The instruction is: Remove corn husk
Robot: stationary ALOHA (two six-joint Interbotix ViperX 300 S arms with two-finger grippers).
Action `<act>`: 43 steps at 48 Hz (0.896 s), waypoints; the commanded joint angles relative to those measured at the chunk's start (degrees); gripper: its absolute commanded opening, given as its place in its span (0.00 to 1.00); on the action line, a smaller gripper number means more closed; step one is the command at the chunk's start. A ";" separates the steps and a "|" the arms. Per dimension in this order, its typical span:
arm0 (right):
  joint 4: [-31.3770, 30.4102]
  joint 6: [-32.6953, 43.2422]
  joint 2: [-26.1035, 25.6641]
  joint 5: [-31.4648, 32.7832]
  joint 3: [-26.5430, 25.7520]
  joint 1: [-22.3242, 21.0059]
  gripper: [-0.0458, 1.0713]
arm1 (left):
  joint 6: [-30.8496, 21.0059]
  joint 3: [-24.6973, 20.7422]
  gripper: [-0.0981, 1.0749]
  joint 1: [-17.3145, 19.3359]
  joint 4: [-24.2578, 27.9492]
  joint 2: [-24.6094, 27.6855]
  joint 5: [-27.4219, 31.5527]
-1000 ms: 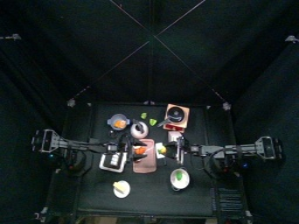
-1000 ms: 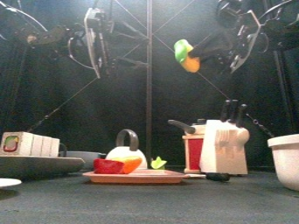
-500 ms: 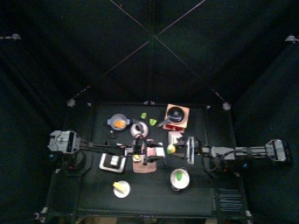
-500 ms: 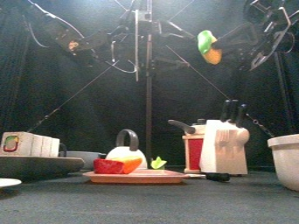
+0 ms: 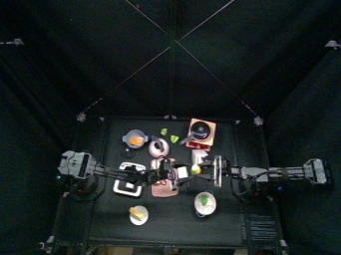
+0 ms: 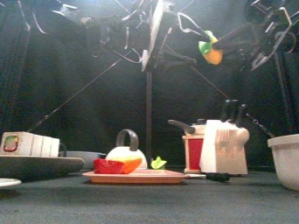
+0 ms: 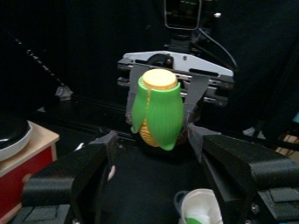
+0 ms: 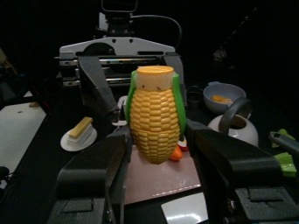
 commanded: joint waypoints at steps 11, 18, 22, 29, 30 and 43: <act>-0.18 -0.09 0.18 -0.26 -1.23 -0.26 0.49 | 4.57 -5.19 0.92 -1.14 -4.39 0.62 -1.23; -0.26 0.00 0.26 -0.26 -1.23 -0.18 0.49 | 4.66 -6.15 0.91 -1.05 -4.31 1.76 -1.23; -0.26 -0.09 0.26 -0.26 -1.23 -0.18 0.49 | 4.57 -6.15 0.91 -1.05 -4.48 1.85 -1.67; -0.26 -0.09 0.26 -0.26 -1.14 -0.18 0.49 | 4.57 -5.98 0.90 -1.05 -4.48 1.93 -3.78; -0.26 -0.09 0.26 -0.26 -1.23 -0.18 0.49 | 4.57 -5.98 0.90 -1.05 -4.48 1.93 -3.96; -0.35 -0.09 0.26 -0.26 -1.23 -0.18 0.49 | 4.66 -5.89 0.88 -1.05 -4.48 2.11 -4.39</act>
